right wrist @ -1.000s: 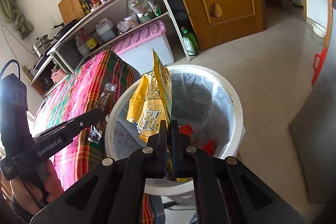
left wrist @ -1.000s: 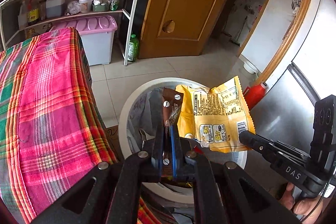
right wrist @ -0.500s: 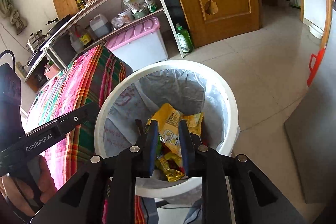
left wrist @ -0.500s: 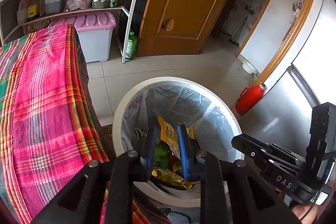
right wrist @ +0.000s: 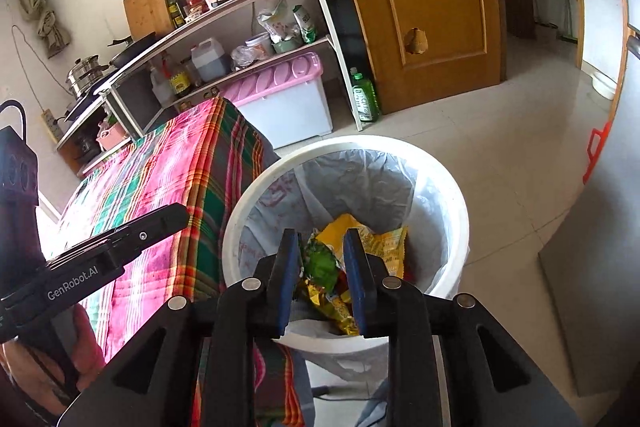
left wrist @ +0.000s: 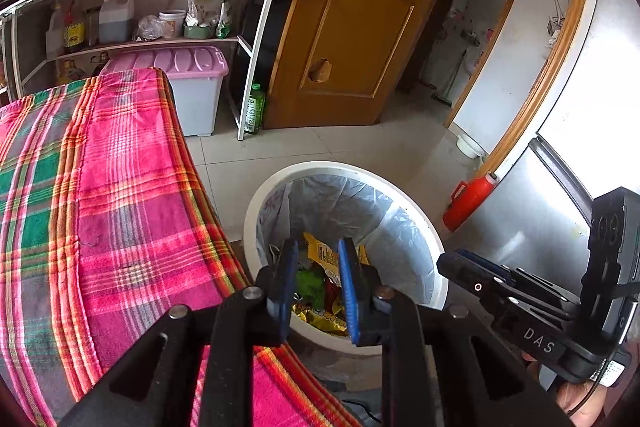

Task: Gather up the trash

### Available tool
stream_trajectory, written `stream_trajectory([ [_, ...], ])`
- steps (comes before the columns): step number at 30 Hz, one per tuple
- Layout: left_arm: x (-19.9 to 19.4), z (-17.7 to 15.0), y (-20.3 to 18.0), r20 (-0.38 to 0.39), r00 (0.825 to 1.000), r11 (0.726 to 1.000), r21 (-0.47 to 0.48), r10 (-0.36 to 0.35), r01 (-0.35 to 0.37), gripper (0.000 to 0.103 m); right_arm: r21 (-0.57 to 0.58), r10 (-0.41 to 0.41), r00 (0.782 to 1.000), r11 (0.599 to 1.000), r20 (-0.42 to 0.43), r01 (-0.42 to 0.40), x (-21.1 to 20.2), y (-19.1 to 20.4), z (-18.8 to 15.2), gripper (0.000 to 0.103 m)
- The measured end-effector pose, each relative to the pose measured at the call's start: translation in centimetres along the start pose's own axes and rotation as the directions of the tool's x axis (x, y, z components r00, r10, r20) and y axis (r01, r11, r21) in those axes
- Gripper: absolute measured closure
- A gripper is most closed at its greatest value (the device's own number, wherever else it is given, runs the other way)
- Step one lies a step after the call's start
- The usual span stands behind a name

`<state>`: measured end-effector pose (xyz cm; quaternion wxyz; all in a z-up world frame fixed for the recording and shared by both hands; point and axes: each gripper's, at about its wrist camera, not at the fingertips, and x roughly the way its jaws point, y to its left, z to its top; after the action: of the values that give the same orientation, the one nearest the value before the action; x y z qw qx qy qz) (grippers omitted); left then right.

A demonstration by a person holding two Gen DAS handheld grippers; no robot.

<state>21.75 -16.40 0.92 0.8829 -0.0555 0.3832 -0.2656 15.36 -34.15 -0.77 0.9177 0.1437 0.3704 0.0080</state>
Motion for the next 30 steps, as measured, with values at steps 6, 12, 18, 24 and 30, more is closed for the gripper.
stream_trajectory([
  [6,-2.4,-1.0,0.9,0.033,0.999,1.000,0.012,0.018,-0.019,0.080,-0.037,-0.001,1.000,0.999,0.027,0.002,-1.5,2.0,-1.0,0.079],
  [12,-4.1,-2.5,1.6,0.051,0.998,0.999,0.024,0.047,-0.048,0.078,-0.071,-0.018,0.999,0.997,0.049,0.021,-2.6,3.6,-2.4,0.079],
  [18,-6.1,-4.4,2.0,0.080,0.994,0.996,0.046,0.069,-0.073,0.074,-0.132,-0.038,0.996,0.990,0.086,0.050,-4.1,5.7,-4.4,0.079],
  [24,-7.9,-6.1,2.3,0.105,0.991,0.995,0.051,0.085,-0.091,0.060,-0.168,-0.041,0.994,0.984,0.105,0.059,-5.4,7.0,-6.8,0.073],
  [30,-9.8,-7.8,2.1,0.134,0.985,0.991,0.066,0.108,-0.118,0.057,-0.183,-0.057,0.991,0.980,0.123,0.079,-6.6,7.5,-8.5,0.069],
])
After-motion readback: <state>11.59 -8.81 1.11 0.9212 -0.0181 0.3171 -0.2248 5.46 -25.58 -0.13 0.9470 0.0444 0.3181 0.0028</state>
